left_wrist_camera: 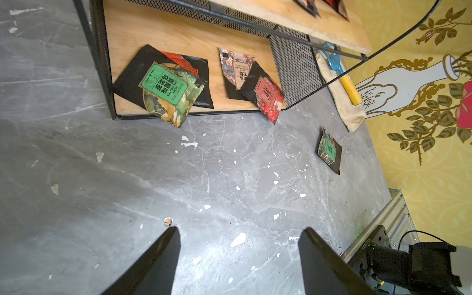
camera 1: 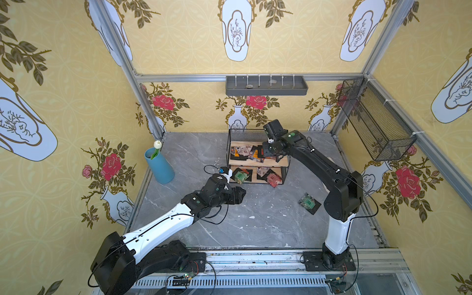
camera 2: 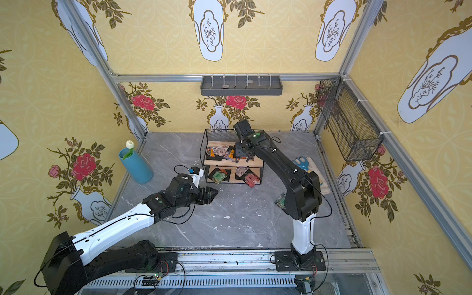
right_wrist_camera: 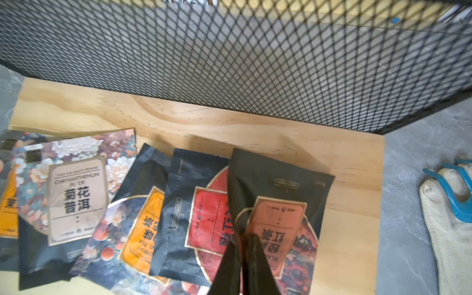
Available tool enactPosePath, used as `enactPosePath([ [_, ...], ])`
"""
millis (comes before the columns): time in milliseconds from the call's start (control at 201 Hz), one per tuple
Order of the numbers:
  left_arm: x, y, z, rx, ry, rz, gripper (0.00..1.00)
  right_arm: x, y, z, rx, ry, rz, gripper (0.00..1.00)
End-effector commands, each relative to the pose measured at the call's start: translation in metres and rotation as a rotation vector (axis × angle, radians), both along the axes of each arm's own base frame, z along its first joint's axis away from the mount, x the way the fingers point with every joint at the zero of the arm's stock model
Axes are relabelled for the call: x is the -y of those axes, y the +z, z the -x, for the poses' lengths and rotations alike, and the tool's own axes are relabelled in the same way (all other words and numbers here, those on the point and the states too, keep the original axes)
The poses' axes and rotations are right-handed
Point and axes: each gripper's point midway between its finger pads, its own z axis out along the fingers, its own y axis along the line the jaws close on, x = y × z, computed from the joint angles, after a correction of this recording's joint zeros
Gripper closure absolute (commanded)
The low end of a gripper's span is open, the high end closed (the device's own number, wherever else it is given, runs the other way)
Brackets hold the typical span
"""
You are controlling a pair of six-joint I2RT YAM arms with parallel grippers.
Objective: Remove the tea bags from the shelf
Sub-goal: Pick up the tea bag from the shelf.
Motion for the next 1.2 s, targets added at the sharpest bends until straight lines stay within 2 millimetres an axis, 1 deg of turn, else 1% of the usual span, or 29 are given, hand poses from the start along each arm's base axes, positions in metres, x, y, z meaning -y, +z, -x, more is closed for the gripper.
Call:
enactPosePath([
  [0, 0.001, 0.001, -0.001, 0.011, -0.002, 0.005, 0.18, 0.003, 0.006, 0.001, 0.018, 0.001, 0.029, 0.92],
  [204, -0.001, 0.004, -0.001, 0.018, 0.003, 0.006, 0.18, 0.006, 0.026, 0.003, 0.083, 0.003, 0.076, 0.94],
  [354, -0.001, 0.005, -0.001, 0.018, 0.006, 0.007, 0.18, 0.006, 0.044, 0.010, 0.133, 0.010, 0.104, 0.94],
  [603, -0.001, 0.007, -0.001, 0.019, 0.007, 0.009, 0.18, 0.003, 0.070, 0.033, 0.208, 0.032, 0.122, 0.95],
  [742, 0.001, 0.010, -0.002, 0.016, 0.002, 0.018, 0.17, 0.005, 0.081, 0.043, 0.248, 0.032, 0.147, 0.96],
  [871, 0.003, 0.011, 0.000, 0.008, -0.010, 0.029, 0.17, 0.002, 0.093, 0.064, 0.286, 0.057, 0.151, 0.97],
  [971, 0.008, 0.011, 0.004, -0.007, -0.031, 0.042, 0.17, 0.004, 0.097, 0.084, 0.291, 0.080, 0.136, 0.97],
  [1100, 0.015, 0.012, 0.009, -0.017, -0.062, 0.051, 0.17, 0.006, 0.093, 0.110, 0.289, 0.113, 0.121, 0.97],
  [1195, 0.020, 0.012, 0.013, -0.016, -0.086, 0.053, 0.17, 0.011, 0.083, 0.129, 0.274, 0.124, 0.133, 0.97],
])
